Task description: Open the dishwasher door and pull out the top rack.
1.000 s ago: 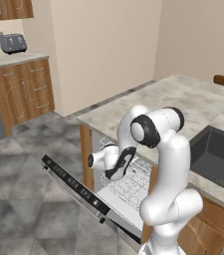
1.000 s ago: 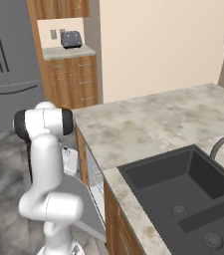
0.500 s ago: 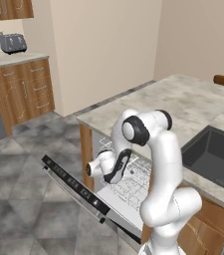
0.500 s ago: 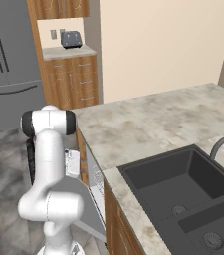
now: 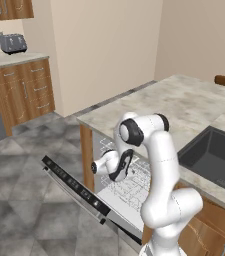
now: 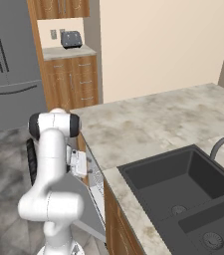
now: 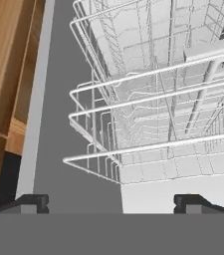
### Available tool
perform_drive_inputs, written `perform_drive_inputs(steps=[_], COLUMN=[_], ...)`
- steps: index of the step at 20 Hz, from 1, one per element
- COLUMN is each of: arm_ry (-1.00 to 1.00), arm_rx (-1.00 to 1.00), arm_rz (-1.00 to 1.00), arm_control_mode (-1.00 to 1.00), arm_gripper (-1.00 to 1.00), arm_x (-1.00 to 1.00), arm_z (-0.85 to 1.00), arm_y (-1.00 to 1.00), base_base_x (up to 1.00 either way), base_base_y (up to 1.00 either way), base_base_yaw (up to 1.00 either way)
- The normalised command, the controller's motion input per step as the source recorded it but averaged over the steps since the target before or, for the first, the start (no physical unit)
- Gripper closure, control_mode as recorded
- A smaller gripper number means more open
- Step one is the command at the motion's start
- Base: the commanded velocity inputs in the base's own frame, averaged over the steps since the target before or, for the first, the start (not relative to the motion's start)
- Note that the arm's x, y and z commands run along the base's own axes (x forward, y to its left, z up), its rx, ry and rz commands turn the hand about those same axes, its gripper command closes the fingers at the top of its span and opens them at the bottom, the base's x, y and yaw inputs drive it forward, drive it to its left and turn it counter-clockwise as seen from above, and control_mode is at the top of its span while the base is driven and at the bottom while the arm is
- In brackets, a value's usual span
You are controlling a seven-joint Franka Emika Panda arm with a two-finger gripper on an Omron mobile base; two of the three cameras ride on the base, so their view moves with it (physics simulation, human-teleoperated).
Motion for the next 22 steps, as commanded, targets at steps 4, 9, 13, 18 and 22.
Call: perform_drive_inputs(steps=[4,9,13,18,22], arm_ry=[-0.07,-0.01,0.00,-0.01,-0.03], arm_rx=[-0.08,-0.01,-0.01,-0.06,-0.11], arm_rz=[0.02,0.00,0.00,0.00,0.01], arm_control_mode=[-1.00,-1.00,-1.00,-1.00,-1.00], arm_gripper=[-1.00,-1.00,-1.00,-1.00,-1.00], arm_x=[0.34,0.36,0.46,0.43,0.16], arm_z=[-0.22,0.00,0.00,0.00,-0.33], arm_y=[-0.01,-0.02,-0.11,-0.07,0.00], base_base_x=[0.00,0.00,0.00,0.00,0.00], base_base_y=[0.00,0.00,0.00,0.00,0.00], base_base_yaw=[0.00,0.00,0.00,0.00,0.00])
